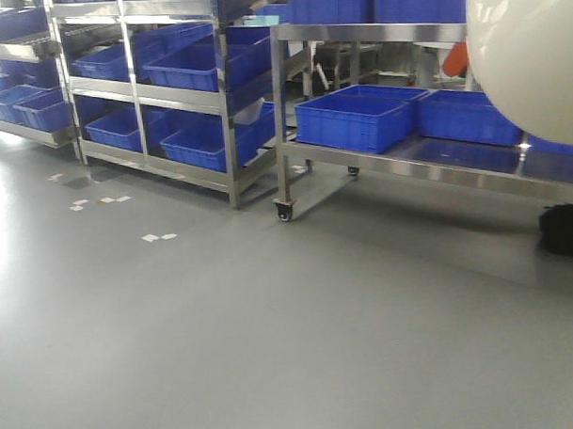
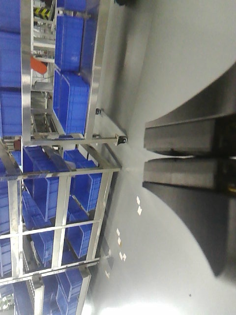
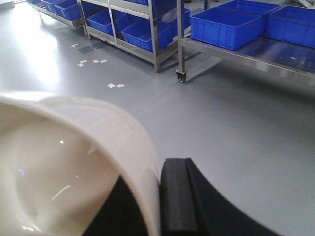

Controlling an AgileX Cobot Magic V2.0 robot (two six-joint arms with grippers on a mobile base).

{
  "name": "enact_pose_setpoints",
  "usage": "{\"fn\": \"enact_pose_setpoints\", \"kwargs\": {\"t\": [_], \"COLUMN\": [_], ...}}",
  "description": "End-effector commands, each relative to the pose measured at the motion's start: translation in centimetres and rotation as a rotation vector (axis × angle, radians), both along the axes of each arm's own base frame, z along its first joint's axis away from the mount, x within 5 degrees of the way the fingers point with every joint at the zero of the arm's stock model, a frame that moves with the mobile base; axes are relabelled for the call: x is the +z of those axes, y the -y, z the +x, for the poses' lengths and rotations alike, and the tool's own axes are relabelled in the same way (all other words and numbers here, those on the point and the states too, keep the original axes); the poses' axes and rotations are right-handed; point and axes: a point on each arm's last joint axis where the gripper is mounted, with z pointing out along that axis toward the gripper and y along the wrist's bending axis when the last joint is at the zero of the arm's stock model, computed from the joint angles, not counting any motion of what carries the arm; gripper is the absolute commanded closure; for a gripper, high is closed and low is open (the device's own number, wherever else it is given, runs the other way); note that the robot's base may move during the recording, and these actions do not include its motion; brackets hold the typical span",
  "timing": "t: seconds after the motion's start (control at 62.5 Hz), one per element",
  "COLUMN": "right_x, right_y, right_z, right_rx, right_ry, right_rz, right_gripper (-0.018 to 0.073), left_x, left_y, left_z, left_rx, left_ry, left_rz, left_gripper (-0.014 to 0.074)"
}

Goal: Move white bin to right shelf second layer
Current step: 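Drive past the blue crate shelves toward the windows carrying the bin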

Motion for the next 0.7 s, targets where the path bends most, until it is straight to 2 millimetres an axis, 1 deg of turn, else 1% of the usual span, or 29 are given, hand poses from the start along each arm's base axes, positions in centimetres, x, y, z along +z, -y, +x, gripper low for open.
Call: {"fn": "enact_pose_setpoints", "kwargs": {"t": [0.0,0.688], "right_x": [1.90,1.90], "right_y": [0.00,0.00], "right_z": [0.24,0.24], "right_rx": [-0.004,-0.004], "right_ry": [0.124,0.124], "right_rz": [0.026,0.026], "right_gripper": [0.0503,0.0503], "left_x": [-0.41,-0.41], "left_y": [-0.03,-0.03], "left_z": [0.03,0.03], "left_rx": [0.002,0.002], "left_ry": [0.059,0.059], "left_rz": [-0.019,-0.019], "left_gripper": [0.0512,0.0512]}}
